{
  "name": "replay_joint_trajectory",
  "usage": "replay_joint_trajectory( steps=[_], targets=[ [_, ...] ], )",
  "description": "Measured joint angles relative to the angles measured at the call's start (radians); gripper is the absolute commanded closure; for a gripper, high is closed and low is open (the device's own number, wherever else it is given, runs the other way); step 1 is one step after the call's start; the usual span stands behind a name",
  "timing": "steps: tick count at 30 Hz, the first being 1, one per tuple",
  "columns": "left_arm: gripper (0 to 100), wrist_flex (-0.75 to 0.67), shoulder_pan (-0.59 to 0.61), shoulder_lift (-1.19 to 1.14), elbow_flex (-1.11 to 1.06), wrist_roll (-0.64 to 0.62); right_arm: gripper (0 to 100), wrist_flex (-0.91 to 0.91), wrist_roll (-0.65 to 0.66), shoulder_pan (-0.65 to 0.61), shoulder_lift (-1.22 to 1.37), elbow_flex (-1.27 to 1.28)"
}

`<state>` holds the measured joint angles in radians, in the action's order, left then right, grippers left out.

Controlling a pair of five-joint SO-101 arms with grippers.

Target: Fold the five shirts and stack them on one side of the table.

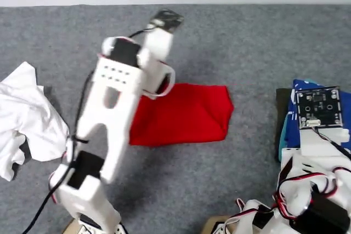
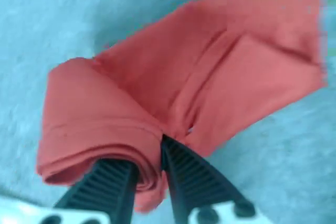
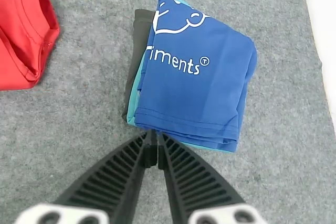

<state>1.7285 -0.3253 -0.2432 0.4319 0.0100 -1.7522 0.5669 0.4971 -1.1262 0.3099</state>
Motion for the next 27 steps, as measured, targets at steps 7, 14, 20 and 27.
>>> replay_joint_trajectory(
  steps=[7, 14, 20, 27],
  targets=[
    [100, 0.005, -0.146, -0.216, 0.227, -0.046, 98.8, 0.0, 0.0, 0.0, 0.0, 0.0],
    [100, 0.005, -0.256, -0.436, 0.442, -0.089, 98.8, 0.0, 0.0, 0.0, 0.0, 0.0],
    [95, 0.005, -0.307, -0.574, 0.577, -0.114, 98.8, 0.0, 0.0, 0.0, 0.0, 0.0],
    [79, 0.005, -0.336, -0.603, 0.615, -0.117, 98.8, 0.0, 0.0, 0.0, 0.0, 0.0]
  ],
)
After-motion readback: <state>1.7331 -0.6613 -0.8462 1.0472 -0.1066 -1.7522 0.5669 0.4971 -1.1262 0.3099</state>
